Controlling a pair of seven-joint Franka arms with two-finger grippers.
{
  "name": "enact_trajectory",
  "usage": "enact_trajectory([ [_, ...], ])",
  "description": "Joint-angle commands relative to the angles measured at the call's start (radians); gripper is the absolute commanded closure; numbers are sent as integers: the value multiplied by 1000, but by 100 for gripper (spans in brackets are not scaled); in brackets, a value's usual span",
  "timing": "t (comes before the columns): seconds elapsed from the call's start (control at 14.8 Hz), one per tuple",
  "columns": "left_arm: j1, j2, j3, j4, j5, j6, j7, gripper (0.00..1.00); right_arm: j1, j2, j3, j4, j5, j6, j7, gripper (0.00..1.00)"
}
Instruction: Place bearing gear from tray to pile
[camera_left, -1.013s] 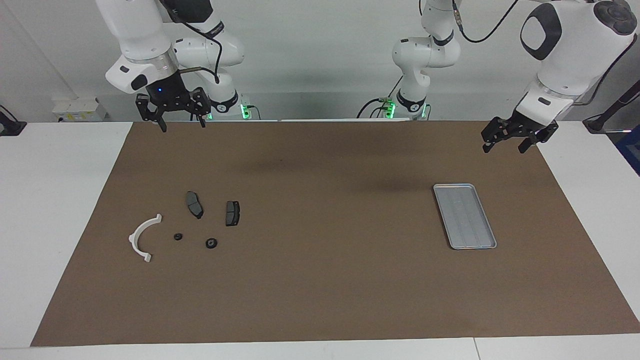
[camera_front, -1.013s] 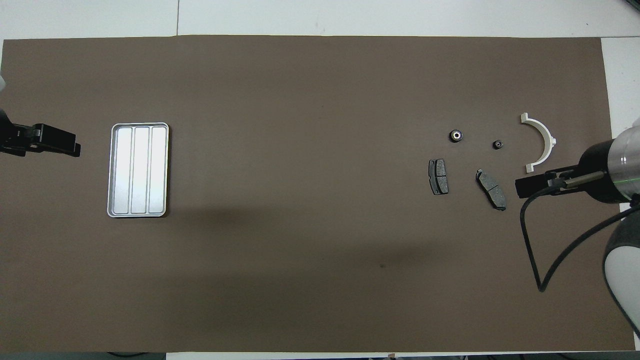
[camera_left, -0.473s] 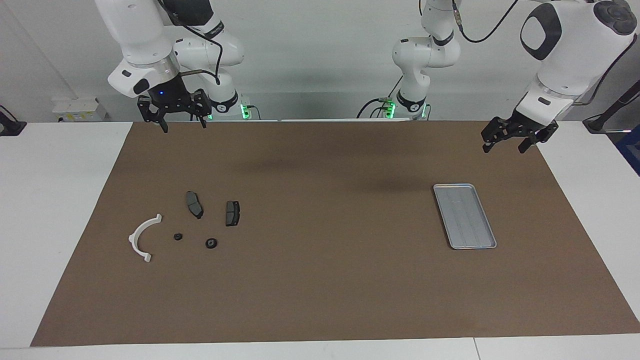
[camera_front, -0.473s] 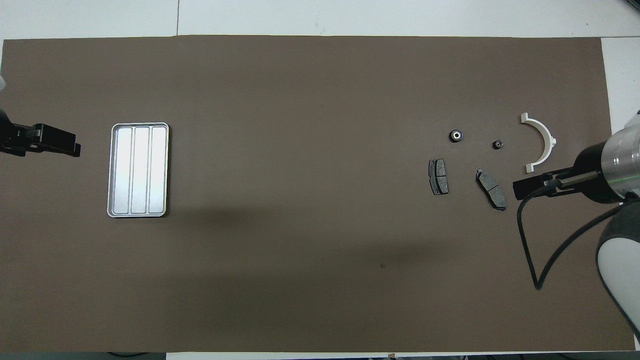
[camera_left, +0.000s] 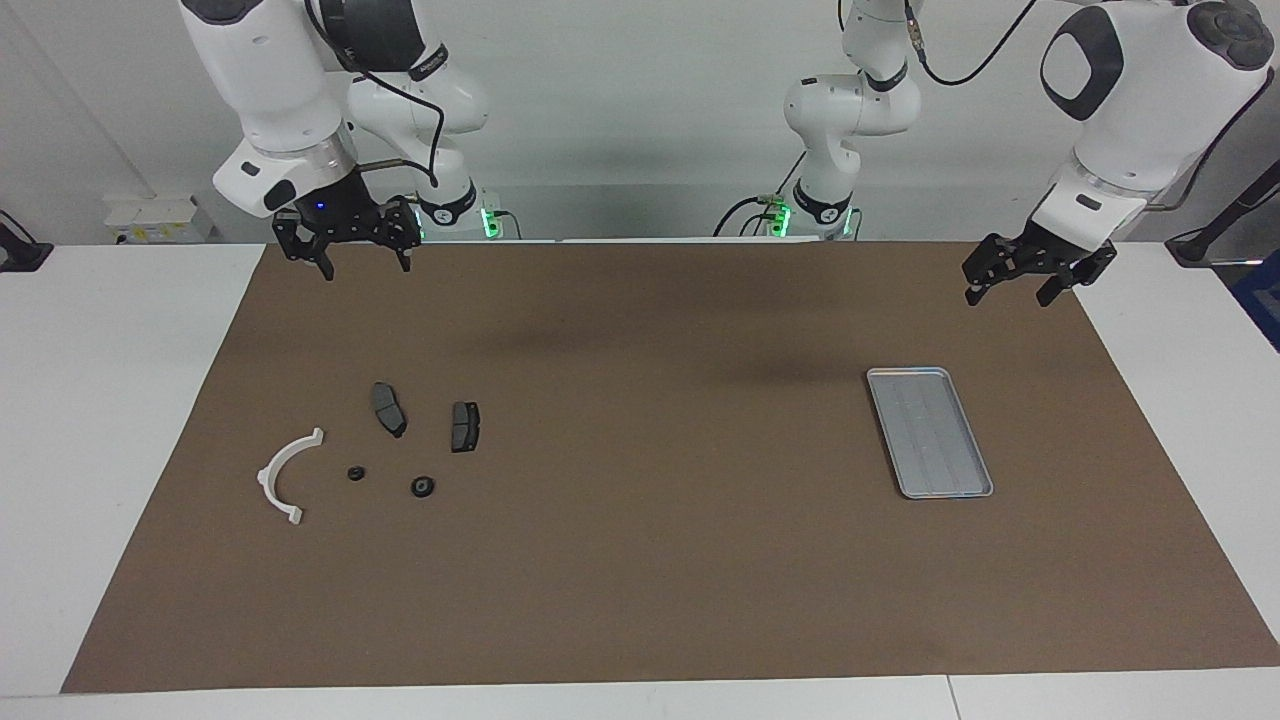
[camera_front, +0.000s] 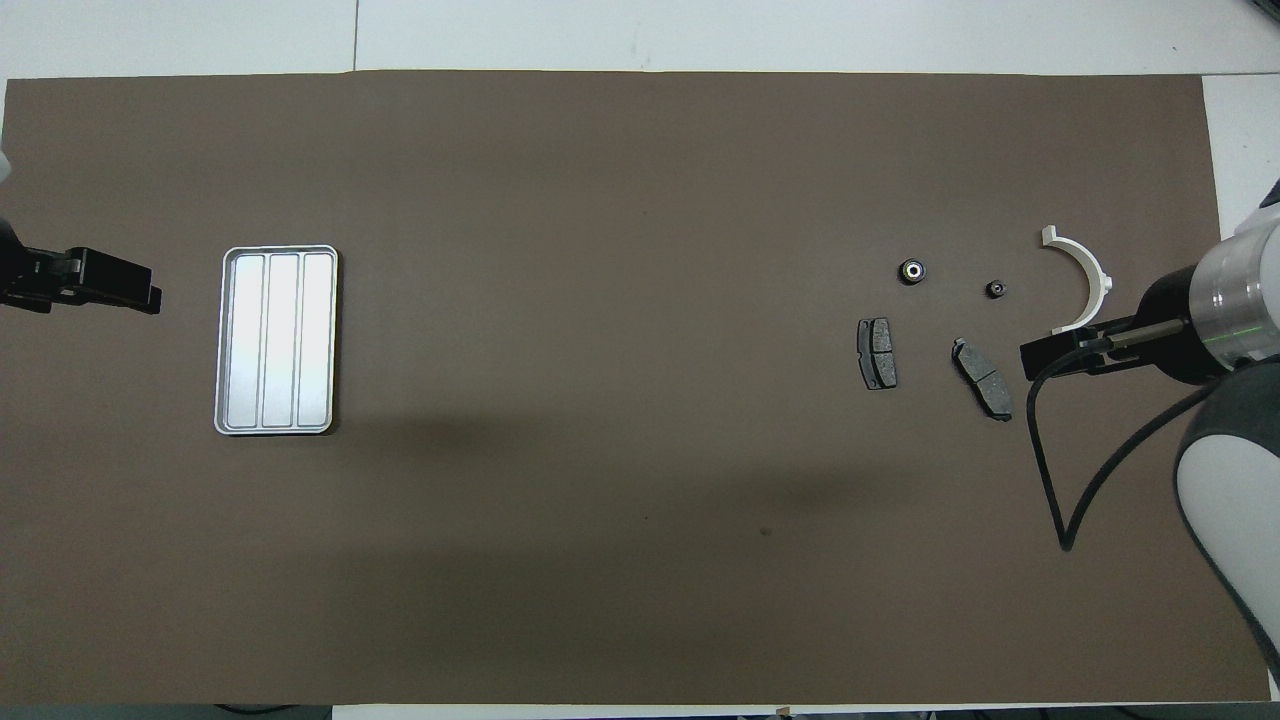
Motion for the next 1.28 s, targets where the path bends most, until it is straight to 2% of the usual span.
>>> enact_trajectory([
  [0.0, -8, -28, 3, -30, 9, 4, 2, 0, -23, -5, 17, 10, 28, -4, -1, 0],
  [1.22, -8, -28, 3, -32, 11, 4, 3, 0, -39, -12, 13, 5, 26, -1, -3, 0],
])
